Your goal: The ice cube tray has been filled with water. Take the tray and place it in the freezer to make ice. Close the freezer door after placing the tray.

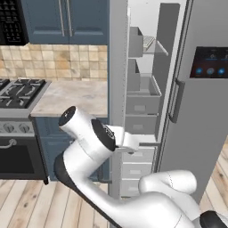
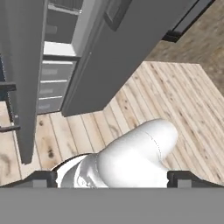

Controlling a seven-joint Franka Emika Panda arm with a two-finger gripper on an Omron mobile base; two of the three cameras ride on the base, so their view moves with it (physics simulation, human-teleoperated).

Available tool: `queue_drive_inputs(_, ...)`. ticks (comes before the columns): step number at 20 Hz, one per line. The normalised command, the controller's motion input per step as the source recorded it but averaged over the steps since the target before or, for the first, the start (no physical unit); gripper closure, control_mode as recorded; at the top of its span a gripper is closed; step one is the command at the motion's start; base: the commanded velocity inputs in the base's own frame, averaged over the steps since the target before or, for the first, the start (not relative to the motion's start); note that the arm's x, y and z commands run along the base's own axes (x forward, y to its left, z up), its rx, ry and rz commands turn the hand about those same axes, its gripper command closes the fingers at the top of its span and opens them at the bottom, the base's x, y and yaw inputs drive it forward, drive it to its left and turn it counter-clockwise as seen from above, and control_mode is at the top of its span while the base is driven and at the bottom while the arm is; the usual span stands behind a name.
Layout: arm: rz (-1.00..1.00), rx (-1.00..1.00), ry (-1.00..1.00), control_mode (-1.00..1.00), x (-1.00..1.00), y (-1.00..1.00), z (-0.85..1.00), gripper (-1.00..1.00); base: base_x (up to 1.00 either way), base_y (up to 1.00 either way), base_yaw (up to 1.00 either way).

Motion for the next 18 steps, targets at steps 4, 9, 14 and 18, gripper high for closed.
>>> queue_drive_inputs(4,0.07,-0.3,0.04,-1.0,0.09,0.07,-0.13,-1.0,0.0,0.0,0.0)
queue_drive_inputs(9,0.11,-0.26,0.04,-1.0,0.05,0.2,-0.07,-1.0,0.0,0.0,0.0)
queue_drive_inputs(14,0.11,-0.17,0.11,-1.0,0.26,0.18,-0.24,-1.0,0.0,0.0,0.0)
queue_drive_inputs(18,0.1,-0.11,0.22,-1.0,0.53,0.14,-0.28,-1.0,0.0,0.0,0.0)
